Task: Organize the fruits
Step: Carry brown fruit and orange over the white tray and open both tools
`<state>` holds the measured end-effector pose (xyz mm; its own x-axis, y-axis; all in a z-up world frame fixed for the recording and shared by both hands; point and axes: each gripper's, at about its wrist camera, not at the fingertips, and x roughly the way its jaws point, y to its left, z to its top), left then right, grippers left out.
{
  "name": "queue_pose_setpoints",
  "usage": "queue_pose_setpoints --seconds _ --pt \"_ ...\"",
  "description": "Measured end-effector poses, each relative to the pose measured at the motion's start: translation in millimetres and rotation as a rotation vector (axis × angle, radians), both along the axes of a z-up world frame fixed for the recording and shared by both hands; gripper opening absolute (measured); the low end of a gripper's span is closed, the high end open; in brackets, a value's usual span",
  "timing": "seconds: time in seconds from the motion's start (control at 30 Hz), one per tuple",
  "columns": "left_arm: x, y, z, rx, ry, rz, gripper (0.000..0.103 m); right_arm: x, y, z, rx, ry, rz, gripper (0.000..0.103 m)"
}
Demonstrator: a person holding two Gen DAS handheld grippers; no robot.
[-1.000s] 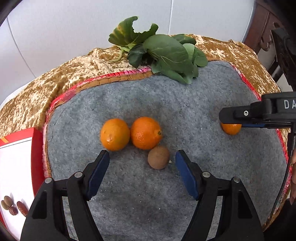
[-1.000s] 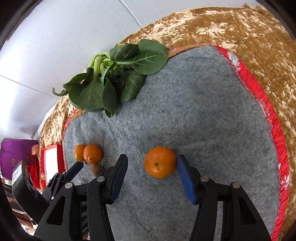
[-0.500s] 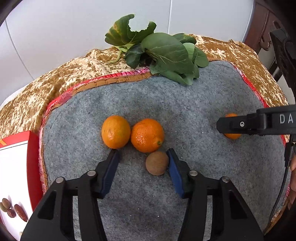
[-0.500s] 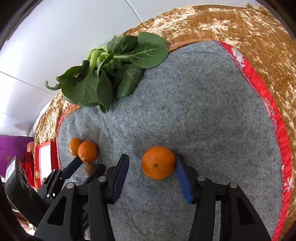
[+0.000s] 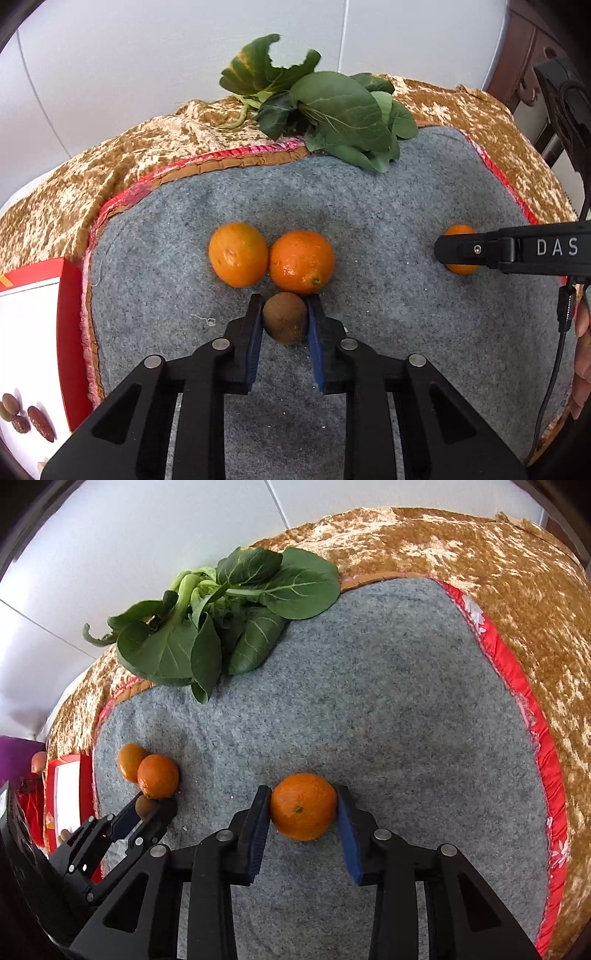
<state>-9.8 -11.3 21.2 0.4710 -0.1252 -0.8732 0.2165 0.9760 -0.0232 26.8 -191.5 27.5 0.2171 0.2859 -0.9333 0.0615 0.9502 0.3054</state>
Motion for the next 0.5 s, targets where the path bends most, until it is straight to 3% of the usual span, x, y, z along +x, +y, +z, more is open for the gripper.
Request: queue_pose_setpoints --seconds 0.33,0.5 --pt "-18 42 32 -0.042 -0.044 0.068 0.020 -1 20 16 0.080 -0.065 0.053 0.035" --pt "-36 81 62 -0.070 -0.102 0.152 0.020 -8 49 40 0.159 -0.173 0.116 0.035"
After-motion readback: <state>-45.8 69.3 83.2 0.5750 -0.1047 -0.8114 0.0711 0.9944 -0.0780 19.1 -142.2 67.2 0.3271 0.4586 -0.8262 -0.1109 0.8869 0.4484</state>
